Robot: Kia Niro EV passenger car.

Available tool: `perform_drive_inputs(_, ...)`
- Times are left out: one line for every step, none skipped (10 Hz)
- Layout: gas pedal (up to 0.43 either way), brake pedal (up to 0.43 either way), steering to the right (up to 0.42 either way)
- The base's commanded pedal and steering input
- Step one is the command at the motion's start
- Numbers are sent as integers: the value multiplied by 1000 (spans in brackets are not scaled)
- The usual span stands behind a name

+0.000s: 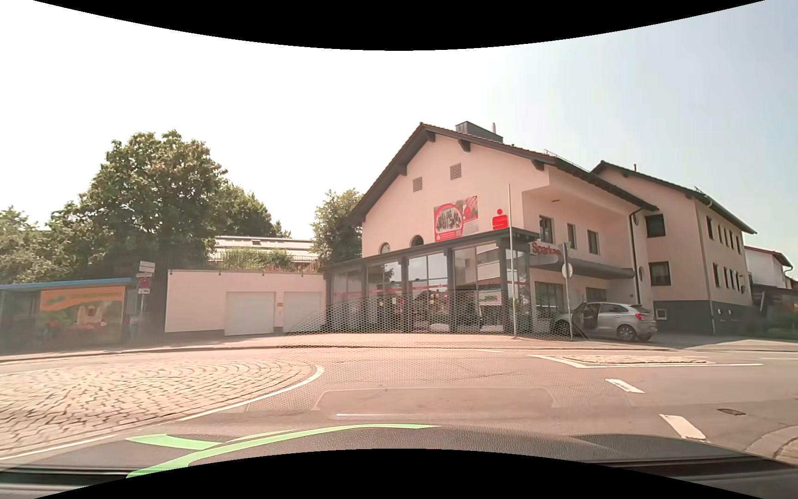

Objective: Follow the waypoints while adhering to traffic rules and regulations

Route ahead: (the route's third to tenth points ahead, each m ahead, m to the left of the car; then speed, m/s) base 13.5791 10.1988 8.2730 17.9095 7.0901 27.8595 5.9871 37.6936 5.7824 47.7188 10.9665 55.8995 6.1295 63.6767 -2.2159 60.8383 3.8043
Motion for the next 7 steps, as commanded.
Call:
perform_drive_inputs(209, 0, 257)
perform_drive_inputs(209, 0, 241)
perform_drive_inputs(197, 0, 210)
perform_drive_inputs(157, 0, 178)
perform_drive_inputs(150, 0, 144)
perform_drive_inputs(150, 0, 105)
perform_drive_inputs(150, 0, 71)
